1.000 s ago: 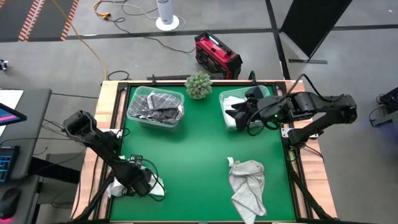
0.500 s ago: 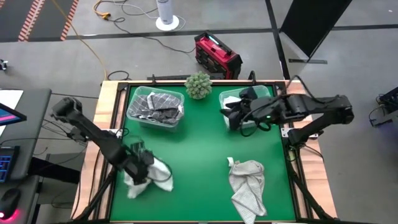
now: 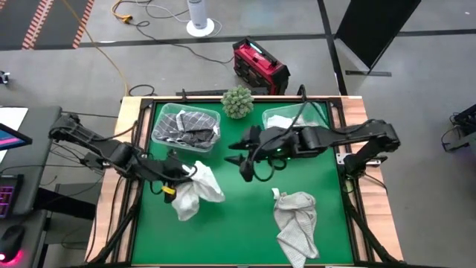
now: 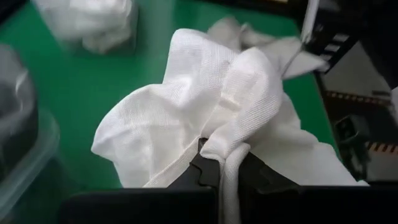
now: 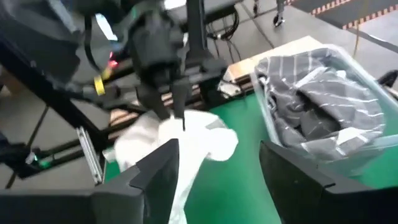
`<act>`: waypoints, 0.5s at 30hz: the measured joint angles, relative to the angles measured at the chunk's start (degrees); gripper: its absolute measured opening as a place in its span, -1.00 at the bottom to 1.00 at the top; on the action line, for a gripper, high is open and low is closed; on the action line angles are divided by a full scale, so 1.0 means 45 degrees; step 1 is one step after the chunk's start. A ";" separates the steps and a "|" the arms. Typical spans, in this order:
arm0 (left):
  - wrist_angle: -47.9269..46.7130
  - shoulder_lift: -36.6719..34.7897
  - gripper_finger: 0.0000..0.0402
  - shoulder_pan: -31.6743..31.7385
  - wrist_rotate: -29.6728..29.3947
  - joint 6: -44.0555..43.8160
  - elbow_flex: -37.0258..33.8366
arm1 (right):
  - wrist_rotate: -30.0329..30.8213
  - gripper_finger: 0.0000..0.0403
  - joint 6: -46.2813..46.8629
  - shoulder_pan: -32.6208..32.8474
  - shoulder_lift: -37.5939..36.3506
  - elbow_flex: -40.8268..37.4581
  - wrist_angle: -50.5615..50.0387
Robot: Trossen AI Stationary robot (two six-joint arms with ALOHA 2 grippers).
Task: Sort towels by color in basket
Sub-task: Put the white towel into the right transparent bin
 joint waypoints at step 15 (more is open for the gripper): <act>0.3672 0.1130 -0.99 0.2513 0.2501 0.0267 0.0039 | -0.0672 0.62 -0.1551 -0.0169 0.1063 0.0023 0.1324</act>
